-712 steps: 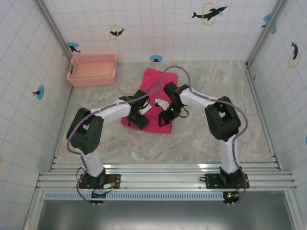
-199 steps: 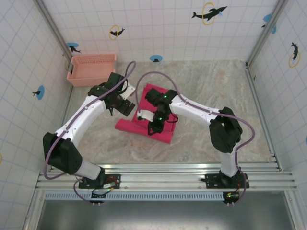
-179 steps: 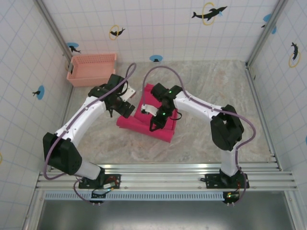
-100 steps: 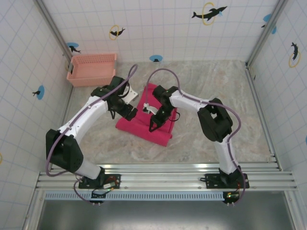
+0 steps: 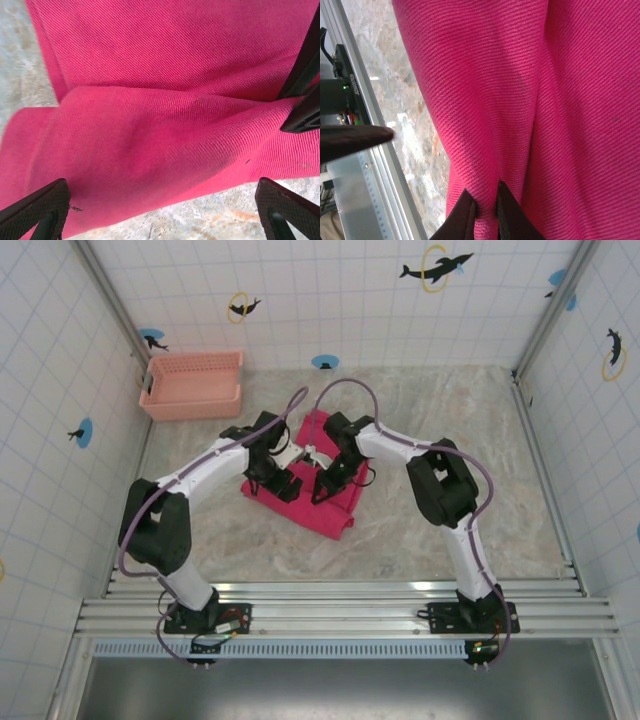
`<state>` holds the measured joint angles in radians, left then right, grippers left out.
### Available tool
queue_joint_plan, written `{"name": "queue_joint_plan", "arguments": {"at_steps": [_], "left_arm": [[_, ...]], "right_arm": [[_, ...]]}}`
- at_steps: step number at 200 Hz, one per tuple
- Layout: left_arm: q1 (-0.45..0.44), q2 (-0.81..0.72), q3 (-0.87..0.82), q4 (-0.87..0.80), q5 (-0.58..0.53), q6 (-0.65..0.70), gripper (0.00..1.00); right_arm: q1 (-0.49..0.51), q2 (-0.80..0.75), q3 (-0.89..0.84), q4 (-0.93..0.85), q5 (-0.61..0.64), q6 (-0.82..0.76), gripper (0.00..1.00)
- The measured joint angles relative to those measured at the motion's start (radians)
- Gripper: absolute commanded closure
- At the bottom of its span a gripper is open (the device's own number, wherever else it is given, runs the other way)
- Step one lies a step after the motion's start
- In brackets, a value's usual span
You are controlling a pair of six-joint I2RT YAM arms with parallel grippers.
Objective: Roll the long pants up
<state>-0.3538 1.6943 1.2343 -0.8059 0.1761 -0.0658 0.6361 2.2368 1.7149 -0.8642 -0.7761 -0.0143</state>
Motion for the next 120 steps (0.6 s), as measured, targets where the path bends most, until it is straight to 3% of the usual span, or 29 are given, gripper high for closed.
{"name": "queue_joint_plan", "arguments": {"at_steps": [30, 47, 83, 106, 120], "left_arm": [[0.000, 0.085, 0.017, 0.028, 0.002, -0.019, 0.03], [0.000, 0.122, 0.034, 0.044, -0.006, -0.027, 0.03], [0.000, 0.158, 0.045, 0.078, -0.010, -0.060, 0.03], [-0.002, 0.178, 0.045, 0.083, -0.018, -0.070, 0.03], [-0.002, 0.178, 0.045, 0.082, -0.020, -0.070, 0.03]], "right_arm": [[-0.006, 0.031, 0.000, 0.014, 0.021, 0.037, 0.89], [-0.014, 0.035, -0.003, 0.017, 0.025, 0.055, 0.83], [-0.013, -0.004, -0.042, 0.047, 0.121, 0.059, 0.48], [-0.002, -0.141, -0.108, 0.076, 0.311, 0.035, 0.26], [0.010, -0.254, -0.158, 0.105, 0.438, 0.003, 0.20]]}}
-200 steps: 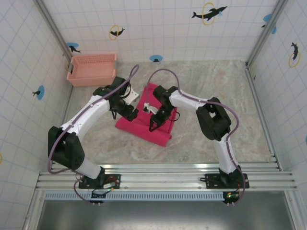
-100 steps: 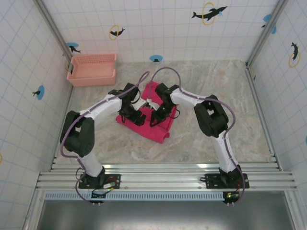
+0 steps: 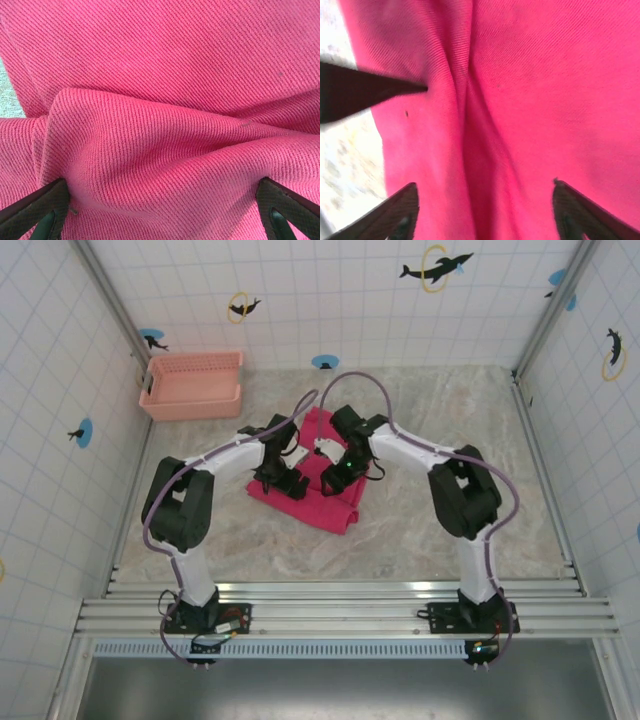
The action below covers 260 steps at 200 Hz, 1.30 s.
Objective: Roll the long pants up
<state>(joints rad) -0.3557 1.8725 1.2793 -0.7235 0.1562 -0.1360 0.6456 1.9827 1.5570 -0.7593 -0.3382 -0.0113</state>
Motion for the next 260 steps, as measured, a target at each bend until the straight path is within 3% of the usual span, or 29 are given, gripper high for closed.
{"name": "queue_joint_plan", "arguments": {"at_steps": [19, 40, 80, 127, 197, 217, 243, 260], "left_arm": [[0.000, 0.000, 0.001, 0.000, 0.000, 0.000, 0.03], [-0.002, 0.003, 0.006, -0.005, -0.003, 0.000, 0.03], [-0.004, 0.009, 0.016, -0.016, -0.008, 0.000, 0.03], [-0.004, 0.009, 0.018, -0.019, -0.008, 0.000, 0.03], [-0.004, 0.013, 0.024, -0.026, -0.008, 0.000, 0.03], [-0.004, 0.014, 0.025, -0.027, -0.008, 0.001, 0.03], [-0.004, 0.014, 0.026, -0.030, -0.008, 0.005, 0.03], [-0.004, 0.015, 0.026, -0.030, -0.009, 0.008, 0.03]], "right_arm": [[0.051, -0.150, -0.056, 0.028, 0.160, -0.048, 0.19], [0.196, -0.263, -0.118, 0.067, 0.335, -0.106, 0.18], [0.426, -0.276, -0.268, 0.121, 0.523, -0.150, 0.18], [0.482, -0.210, -0.328, 0.188, 0.657, -0.163, 0.18], [0.530, -0.064, -0.324, 0.268, 0.728, -0.173, 0.21], [0.549, -0.040, -0.314, 0.297, 0.808, -0.188, 0.22], [0.570, 0.017, -0.286, 0.345, 0.958, -0.215, 0.28], [0.570, 0.058, -0.267, 0.363, 1.038, -0.227, 0.49]]}}
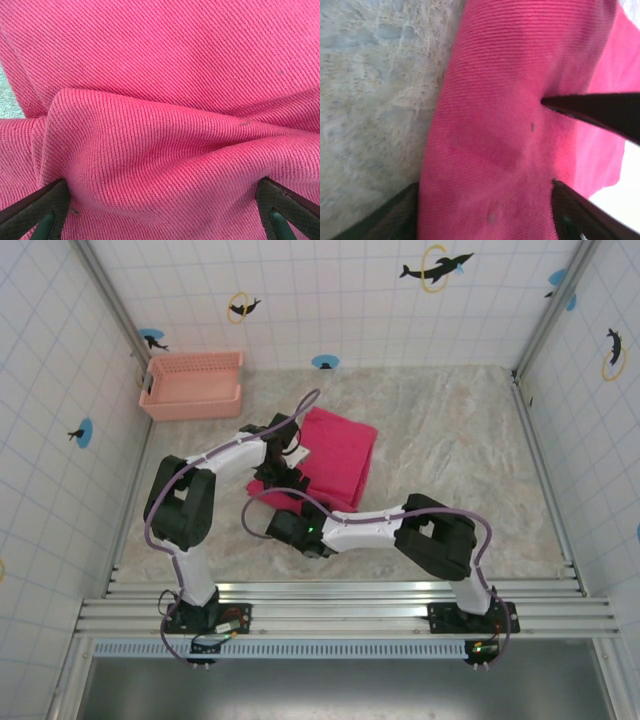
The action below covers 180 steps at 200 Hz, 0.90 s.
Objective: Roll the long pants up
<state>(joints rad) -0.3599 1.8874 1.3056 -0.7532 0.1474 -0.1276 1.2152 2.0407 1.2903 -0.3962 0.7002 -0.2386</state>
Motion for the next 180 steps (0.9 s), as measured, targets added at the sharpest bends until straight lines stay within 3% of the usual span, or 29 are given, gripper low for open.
{"name": "queue_joint_plan", "arguments": {"at_steps": [12, 28, 58, 80, 103, 132, 180], "left_arm": [[0.000, 0.000, 0.001, 0.001, -0.004, 0.001, 0.03], [0.000, 0.002, 0.005, 0.000, -0.010, 0.005, 0.03], [0.000, 0.004, 0.016, -0.019, -0.022, 0.020, 0.03], [0.000, 0.003, 0.039, -0.058, -0.039, 0.029, 0.03], [0.003, -0.006, 0.090, -0.114, -0.067, 0.046, 0.03], [0.029, -0.086, 0.156, -0.164, -0.105, 0.053, 0.02], [0.047, -0.236, 0.202, -0.213, -0.158, 0.079, 0.03]], "right_arm": [[-0.003, 0.020, 0.006, 0.003, 0.010, 0.001, 0.62], [-0.010, 0.034, 0.004, 0.006, 0.017, -0.010, 0.72], [-0.030, 0.029, -0.002, 0.012, -0.014, -0.016, 0.82], [-0.048, -0.003, -0.003, -0.014, -0.103, -0.040, 0.85], [-0.085, -0.056, 0.016, -0.114, -0.285, -0.057, 0.86], [-0.145, -0.095, 0.101, -0.283, -0.600, -0.048, 0.86], [-0.249, -0.119, 0.164, -0.402, -1.054, 0.019, 0.86]]}}
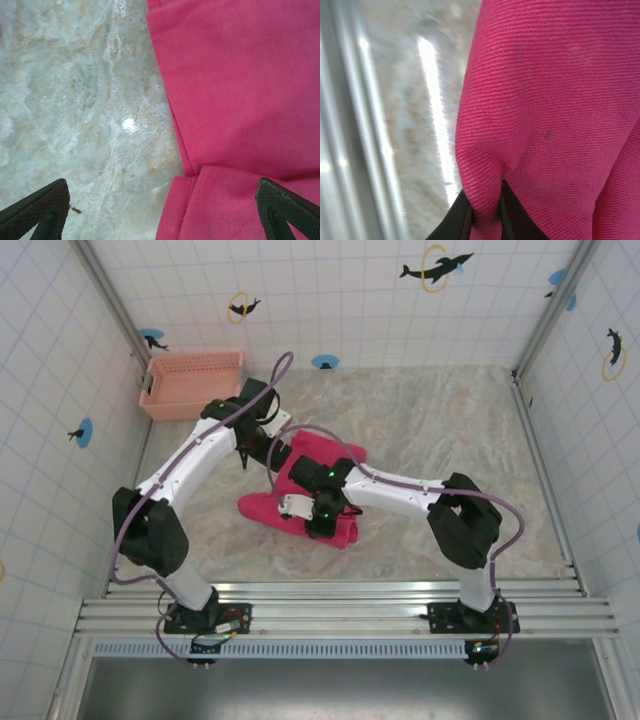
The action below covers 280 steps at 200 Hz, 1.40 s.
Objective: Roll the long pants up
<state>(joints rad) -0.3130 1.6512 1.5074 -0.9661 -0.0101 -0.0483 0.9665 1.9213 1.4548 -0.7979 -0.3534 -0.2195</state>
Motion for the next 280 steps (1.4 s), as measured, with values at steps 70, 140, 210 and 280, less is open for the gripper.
{"name": "queue_joint_plan", "arguments": {"at_steps": [70, 140, 210, 280], "left_arm": [[0.000, -0.041, -0.112, -0.012, 0.006, 0.000, 0.03], [0.000, -0.042, -0.164, -0.006, 0.066, -0.007, 0.03], [-0.061, -0.028, -0.208, 0.056, 0.145, -0.046, 0.03], [-0.066, 0.142, -0.202, 0.101, 0.166, -0.092, 0.03]], "right_arm": [[-0.186, 0.080, 0.048, 0.042, -0.525, 0.226, 0.86], [-0.272, 0.206, 0.076, 0.116, -0.655, 0.357, 0.85], [-0.349, 0.236, 0.013, 0.282, -0.661, 0.478, 0.84], [-0.363, 0.280, -0.001, 0.379, -0.677, 0.557, 0.83]]}}
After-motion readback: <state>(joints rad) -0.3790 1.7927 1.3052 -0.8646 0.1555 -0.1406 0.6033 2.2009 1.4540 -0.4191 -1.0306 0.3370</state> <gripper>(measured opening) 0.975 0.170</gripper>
